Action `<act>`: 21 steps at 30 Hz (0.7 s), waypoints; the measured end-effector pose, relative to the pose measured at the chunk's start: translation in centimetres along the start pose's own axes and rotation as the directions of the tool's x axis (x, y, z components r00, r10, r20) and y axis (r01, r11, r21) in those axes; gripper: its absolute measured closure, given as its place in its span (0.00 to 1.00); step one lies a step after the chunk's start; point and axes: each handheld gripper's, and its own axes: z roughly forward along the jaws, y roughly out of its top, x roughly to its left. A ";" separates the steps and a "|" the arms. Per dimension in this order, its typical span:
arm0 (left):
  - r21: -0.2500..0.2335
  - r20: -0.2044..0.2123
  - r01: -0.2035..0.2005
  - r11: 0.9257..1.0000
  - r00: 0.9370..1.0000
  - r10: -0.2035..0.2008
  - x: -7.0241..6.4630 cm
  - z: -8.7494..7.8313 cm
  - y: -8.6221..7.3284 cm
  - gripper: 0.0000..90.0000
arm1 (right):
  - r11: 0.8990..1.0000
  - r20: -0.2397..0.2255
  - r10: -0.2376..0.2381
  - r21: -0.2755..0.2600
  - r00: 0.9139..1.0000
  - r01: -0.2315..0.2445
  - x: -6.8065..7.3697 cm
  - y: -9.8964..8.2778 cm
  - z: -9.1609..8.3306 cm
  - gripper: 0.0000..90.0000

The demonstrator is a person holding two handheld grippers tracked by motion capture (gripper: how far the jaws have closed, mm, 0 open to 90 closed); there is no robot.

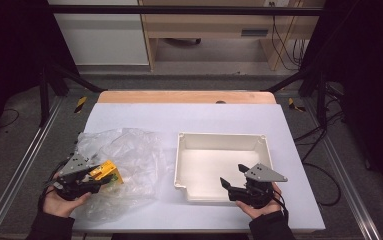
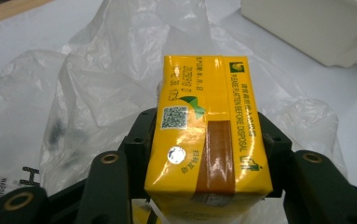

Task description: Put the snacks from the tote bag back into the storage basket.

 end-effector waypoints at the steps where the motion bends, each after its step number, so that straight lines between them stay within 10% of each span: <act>1: -0.009 -0.001 0.000 1.000 1.000 0.000 0.0 -0.2 0.2 0.56 | 1.000 0.001 -0.001 -0.001 1.000 0.001 0.0 0.0 0.0 0.27; 21: -0.130 -0.040 -0.032 0.991 0.999 0.027 -0.6 -4.1 3.8 0.56 | 1.000 0.016 0.005 -0.028 1.000 -0.005 -0.5 0.4 -0.8 0.27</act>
